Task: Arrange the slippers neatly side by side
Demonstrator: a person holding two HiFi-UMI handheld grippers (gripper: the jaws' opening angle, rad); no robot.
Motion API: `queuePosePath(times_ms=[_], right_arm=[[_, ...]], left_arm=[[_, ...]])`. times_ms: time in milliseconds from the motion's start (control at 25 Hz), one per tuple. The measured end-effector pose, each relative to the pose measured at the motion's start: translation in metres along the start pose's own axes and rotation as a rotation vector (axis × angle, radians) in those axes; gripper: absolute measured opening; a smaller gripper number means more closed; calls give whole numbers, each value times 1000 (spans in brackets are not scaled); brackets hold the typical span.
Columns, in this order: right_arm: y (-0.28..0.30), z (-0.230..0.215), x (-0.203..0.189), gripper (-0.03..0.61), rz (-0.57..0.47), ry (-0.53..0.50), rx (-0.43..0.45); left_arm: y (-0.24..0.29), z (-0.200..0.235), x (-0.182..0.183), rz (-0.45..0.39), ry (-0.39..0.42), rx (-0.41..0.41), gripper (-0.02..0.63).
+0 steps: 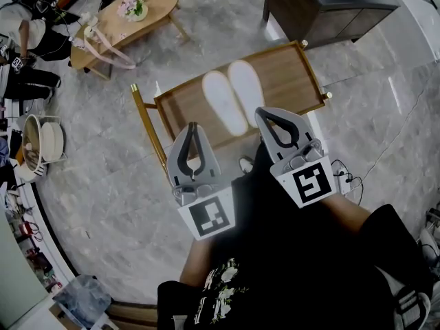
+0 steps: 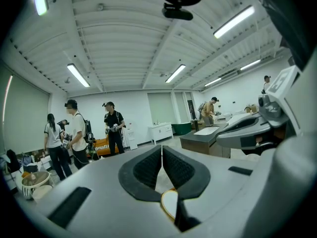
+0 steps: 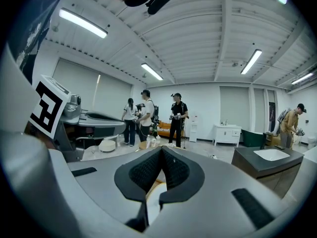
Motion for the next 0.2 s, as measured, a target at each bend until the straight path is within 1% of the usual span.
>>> queuePosePath(times_ms=[200], right_arm=[[2, 11, 2, -2, 2, 1, 10]], left_arm=[[-5, 6, -1, 0, -3, 3, 9]])
Point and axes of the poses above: the fingertips, and each gripper's own axes: y forward along the fingers, z to its left, x out of its top, the point moved 1 cm from there along -y, backward along the fingers, and after that the axes turned 7 degrees about -y, right-handed, at the moved point
